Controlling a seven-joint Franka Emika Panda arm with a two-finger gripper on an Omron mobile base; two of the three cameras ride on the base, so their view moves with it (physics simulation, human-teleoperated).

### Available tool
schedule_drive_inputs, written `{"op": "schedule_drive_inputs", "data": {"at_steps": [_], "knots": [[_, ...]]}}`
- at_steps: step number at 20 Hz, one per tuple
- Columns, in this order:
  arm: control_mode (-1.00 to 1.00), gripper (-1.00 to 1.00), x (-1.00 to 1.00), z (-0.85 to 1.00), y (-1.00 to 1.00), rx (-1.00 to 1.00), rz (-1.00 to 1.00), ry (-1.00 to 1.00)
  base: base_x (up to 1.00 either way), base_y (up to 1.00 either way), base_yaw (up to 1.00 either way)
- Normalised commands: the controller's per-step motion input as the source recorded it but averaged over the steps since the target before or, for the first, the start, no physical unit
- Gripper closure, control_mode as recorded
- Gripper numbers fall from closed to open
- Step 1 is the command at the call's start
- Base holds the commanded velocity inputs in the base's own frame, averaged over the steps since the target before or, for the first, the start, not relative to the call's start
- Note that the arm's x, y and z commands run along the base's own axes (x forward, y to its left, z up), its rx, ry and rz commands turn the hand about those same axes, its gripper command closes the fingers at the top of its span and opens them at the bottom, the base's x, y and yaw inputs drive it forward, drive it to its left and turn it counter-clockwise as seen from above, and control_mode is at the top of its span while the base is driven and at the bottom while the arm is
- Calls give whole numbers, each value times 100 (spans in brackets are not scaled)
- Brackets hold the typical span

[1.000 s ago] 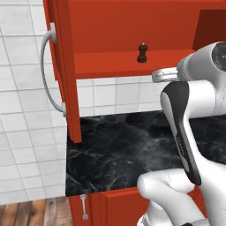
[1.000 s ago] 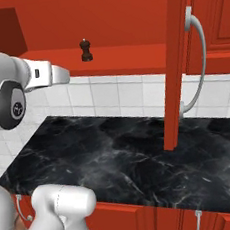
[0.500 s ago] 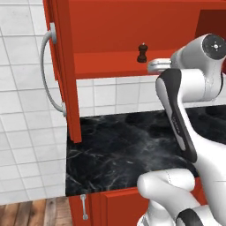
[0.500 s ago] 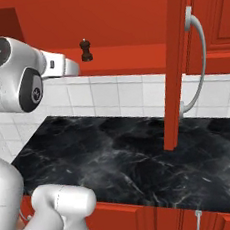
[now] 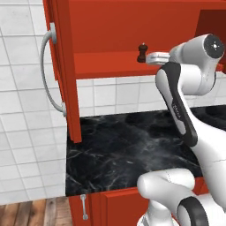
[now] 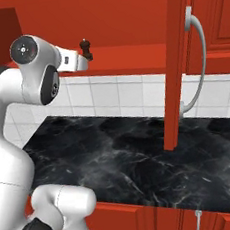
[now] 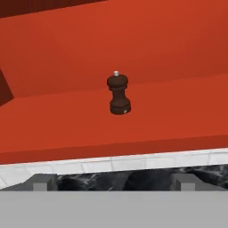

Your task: Take 2 condiments from the cabinet and move them on the counter near the stove.Make sure the condiments are lined up with each other, next to each other.

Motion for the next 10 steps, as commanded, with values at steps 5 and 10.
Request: {"op": "schedule_drive_inputs", "data": {"at_steps": [5,10], "knots": [[-100,-100,47,-2,0,-1,6,-8,0,0,0],[-100,-100,34,1,0,0,3,4,0,0,0]]}}
